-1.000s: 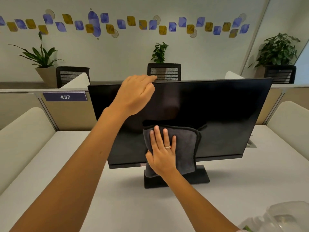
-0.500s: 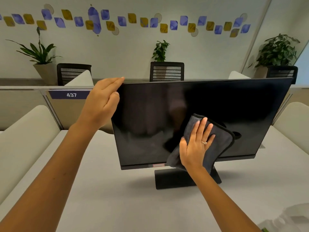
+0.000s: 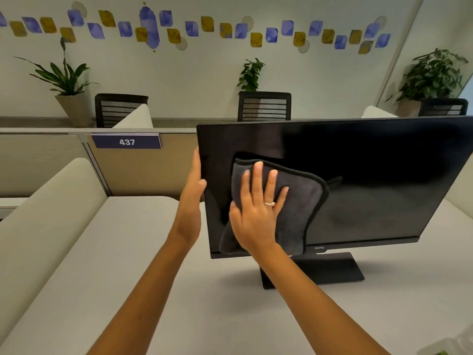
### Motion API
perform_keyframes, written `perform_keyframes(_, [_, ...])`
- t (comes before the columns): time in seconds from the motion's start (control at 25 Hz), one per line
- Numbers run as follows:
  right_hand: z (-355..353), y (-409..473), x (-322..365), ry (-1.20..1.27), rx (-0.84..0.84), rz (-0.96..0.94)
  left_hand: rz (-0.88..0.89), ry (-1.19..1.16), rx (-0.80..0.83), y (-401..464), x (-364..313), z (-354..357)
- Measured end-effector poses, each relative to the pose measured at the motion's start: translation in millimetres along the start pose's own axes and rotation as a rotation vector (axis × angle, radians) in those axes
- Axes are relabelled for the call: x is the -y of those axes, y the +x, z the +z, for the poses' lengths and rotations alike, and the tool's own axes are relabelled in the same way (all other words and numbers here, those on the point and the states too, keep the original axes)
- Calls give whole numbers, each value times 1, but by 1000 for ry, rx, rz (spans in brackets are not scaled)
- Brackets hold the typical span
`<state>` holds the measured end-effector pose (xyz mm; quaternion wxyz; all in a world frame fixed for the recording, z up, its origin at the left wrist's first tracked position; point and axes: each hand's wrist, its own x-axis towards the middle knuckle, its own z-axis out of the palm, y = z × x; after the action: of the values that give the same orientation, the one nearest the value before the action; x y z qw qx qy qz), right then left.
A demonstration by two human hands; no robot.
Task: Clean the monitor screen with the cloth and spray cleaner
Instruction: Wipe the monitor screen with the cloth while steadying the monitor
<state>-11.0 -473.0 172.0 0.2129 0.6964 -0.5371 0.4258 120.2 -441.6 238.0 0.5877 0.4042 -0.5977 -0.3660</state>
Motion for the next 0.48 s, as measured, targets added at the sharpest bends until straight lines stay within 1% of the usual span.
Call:
perform_keyframes(0.08, [11, -18, 14, -51, 78, -148, -187, -94, -5, -10, 2, -3])
perform_keyframes(0.16, [21, -39, 17, -112, 138, -245, -256, -149, 15, -17, 5, -9])
perform_keyframes(0.24, [29, -63, 9, -159, 184, -288, -280, -129, 43, -23, 14, -13])
perform_keyframes(0.32, [32, -88, -3, -197, 233, -308, -250, -98, 49, -33, 27, -15])
perform_keyframes(0.4, [32, -105, -11, -226, 274, -287, -226, -78, 58, -42, 40, -17])
perform_keyframes(0.48, [31, -106, -11, -238, 283, -228, -250, -68, 88, -48, 50, -17])
